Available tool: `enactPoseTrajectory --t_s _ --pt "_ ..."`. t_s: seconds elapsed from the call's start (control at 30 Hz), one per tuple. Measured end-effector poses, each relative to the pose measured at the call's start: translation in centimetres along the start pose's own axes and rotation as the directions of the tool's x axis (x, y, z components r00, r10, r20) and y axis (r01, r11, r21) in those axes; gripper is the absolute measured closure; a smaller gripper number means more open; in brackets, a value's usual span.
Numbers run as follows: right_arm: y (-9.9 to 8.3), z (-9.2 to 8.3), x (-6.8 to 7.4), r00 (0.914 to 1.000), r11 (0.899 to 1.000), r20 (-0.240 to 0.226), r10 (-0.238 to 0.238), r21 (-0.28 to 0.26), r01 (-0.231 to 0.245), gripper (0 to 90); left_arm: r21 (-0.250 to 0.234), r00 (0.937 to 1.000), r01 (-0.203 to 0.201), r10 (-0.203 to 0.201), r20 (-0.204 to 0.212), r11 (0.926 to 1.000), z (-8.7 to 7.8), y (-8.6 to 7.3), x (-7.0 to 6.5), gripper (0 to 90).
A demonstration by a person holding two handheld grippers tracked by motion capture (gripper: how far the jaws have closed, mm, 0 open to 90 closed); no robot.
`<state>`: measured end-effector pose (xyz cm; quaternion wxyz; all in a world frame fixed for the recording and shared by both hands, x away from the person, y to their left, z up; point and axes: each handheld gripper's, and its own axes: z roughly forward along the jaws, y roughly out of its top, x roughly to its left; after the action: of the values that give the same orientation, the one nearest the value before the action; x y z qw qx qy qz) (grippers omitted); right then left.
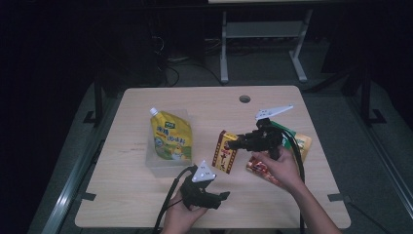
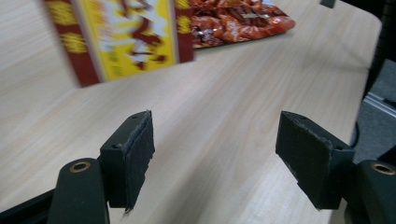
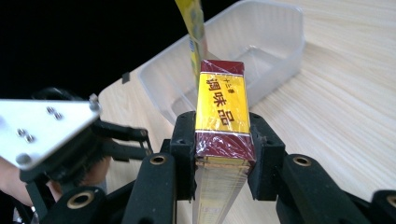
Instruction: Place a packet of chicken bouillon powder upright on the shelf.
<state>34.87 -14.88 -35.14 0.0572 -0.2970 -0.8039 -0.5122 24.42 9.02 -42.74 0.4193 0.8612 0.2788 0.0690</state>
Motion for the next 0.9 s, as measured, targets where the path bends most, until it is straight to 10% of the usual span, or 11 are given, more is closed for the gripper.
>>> enactPoseTrajectory --t_s 0.9 --pt "5.3 5.4 2.9 0.9743 0.98 -0.119 -0.191 0.039 0.197 67.3 -0.017 0.9986 0.016 -0.015 0.05 0.9997 -0.1 -0.8 -0.4 26.5"
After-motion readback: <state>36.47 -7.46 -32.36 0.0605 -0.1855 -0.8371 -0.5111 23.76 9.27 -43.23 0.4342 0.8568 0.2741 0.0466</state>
